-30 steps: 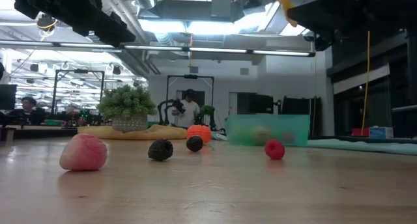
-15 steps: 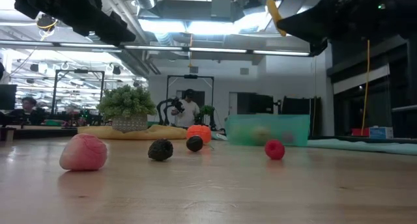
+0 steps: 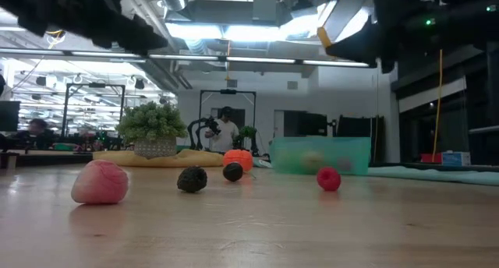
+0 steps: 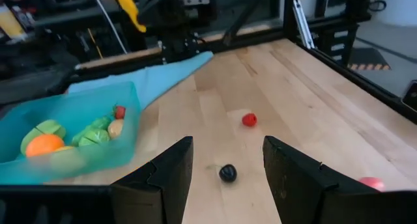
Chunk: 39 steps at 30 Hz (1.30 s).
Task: Pick and placing Produce into tupperware
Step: Put the yellow corn into the blue bin
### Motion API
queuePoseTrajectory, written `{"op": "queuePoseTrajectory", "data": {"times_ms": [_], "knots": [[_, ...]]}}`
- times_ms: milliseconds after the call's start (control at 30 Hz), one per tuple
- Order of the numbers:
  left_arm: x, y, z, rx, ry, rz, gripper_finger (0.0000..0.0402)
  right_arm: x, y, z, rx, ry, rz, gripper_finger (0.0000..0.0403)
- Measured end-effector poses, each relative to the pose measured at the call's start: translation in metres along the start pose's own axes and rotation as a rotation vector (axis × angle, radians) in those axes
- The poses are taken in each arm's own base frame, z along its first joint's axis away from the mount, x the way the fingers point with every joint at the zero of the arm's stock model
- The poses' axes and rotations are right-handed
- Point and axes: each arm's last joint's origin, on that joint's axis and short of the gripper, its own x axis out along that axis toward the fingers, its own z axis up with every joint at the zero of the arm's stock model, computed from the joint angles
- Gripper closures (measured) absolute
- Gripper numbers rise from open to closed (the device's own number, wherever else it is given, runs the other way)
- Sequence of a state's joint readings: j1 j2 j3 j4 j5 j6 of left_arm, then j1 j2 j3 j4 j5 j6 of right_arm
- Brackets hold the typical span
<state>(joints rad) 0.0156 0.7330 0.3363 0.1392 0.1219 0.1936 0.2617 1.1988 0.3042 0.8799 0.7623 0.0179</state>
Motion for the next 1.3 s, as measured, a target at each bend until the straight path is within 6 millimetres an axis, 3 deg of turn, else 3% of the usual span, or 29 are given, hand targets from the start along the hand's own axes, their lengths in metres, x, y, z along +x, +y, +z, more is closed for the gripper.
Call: {"op": "queuePoseTrajectory", "data": {"times_ms": [167,367,1000,1300], "knots": [[0.001,-0.002,-0.022,-0.007,-0.036,0.021,0.0223,-0.001,-0.005,0.0,0.004,-0.003,-0.183,0.0401],[0.0,-0.004,-0.031,-0.002,-0.074,0.03,0.0223,-0.002,-0.01,0.0,0.001,-0.006,-0.354,0.0401],[0.0,-0.001,-0.029,0.007,-0.101,0.053,0.0223,0.016,-0.034,-0.004,0.043,0.017,-0.401,0.0401],[0.0,-0.001,-0.029,0.007,-0.1,0.053,0.0223,0.029,-0.056,-0.004,0.073,0.018,-0.408,0.0401]]}}
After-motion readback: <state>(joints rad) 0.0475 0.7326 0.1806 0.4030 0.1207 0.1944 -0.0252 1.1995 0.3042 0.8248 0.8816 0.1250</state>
